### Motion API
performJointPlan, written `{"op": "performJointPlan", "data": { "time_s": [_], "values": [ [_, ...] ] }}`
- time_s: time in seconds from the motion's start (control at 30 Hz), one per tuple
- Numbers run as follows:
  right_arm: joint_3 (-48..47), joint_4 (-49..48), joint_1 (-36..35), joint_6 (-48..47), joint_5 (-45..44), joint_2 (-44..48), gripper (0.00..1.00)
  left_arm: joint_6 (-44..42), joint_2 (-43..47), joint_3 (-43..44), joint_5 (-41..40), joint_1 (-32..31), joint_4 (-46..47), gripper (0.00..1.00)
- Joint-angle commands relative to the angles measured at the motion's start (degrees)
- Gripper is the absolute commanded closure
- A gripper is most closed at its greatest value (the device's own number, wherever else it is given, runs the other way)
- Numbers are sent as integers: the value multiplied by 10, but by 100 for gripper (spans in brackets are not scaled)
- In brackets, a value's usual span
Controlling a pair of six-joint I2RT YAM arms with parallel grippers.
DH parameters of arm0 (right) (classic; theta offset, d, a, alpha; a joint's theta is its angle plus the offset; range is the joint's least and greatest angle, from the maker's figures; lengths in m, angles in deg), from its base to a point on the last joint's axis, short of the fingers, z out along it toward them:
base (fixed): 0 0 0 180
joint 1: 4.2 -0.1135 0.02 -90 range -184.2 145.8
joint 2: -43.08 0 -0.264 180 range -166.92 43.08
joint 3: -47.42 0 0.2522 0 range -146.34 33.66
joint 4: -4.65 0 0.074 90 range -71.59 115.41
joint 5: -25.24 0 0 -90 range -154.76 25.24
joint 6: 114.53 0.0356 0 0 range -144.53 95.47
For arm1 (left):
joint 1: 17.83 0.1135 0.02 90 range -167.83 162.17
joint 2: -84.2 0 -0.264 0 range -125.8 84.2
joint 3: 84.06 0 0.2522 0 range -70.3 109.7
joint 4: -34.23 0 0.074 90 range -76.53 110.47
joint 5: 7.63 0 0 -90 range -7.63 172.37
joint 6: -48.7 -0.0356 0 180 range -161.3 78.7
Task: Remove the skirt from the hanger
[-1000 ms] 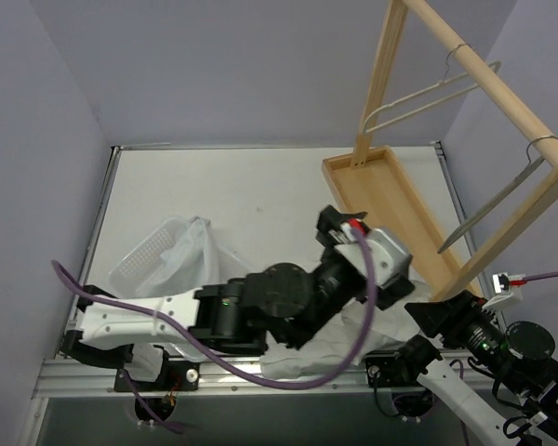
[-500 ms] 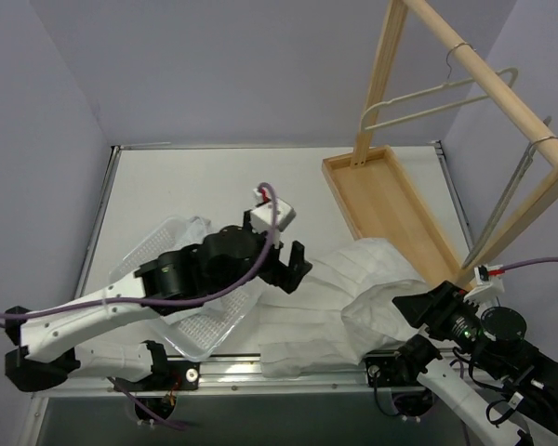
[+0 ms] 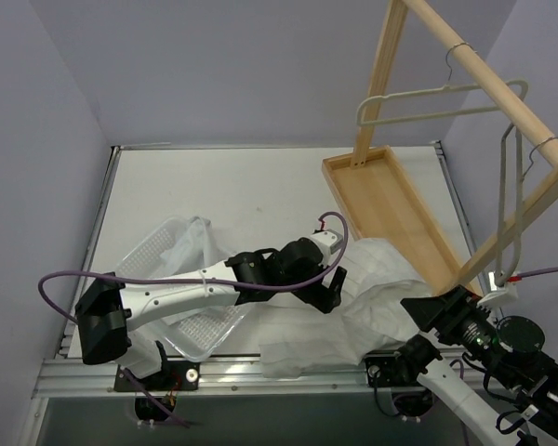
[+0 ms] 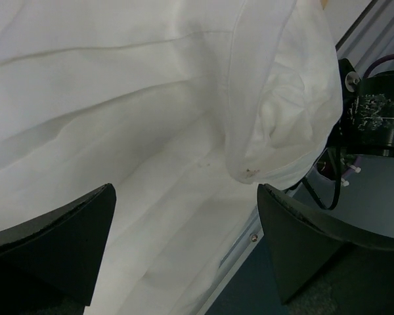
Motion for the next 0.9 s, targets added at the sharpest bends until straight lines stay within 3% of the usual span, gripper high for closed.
{"op": "performJointPlan", "data": {
  "time_s": [0.0, 0.27, 0.3, 0.5, 0.73, 0.77, 0.87],
  "values": [
    [-14, 17, 6, 3, -17, 3, 40, 30, -16, -18, 60, 2, 103, 2],
    [6, 11, 6, 10, -16, 21, 40, 40, -76, -8, 97, 2, 143, 0],
    [13, 8, 7, 11, -14, 23, 40, 40, -89, -5, 104, 2, 146, 7],
    [22, 4, 6, 11, -9, 25, 40, 36, -140, 26, 104, 3, 134, 23],
    [8, 16, 6, 7, -16, 22, 39, 40, -143, 28, 97, 21, 121, 82],
    [6, 17, 5, 6, -17, 23, 39, 38, -136, 28, 84, 22, 113, 97],
    [3, 22, 5, 5, -18, 25, 39, 19, -69, 29, 45, 25, 60, 98]
  ]
}}
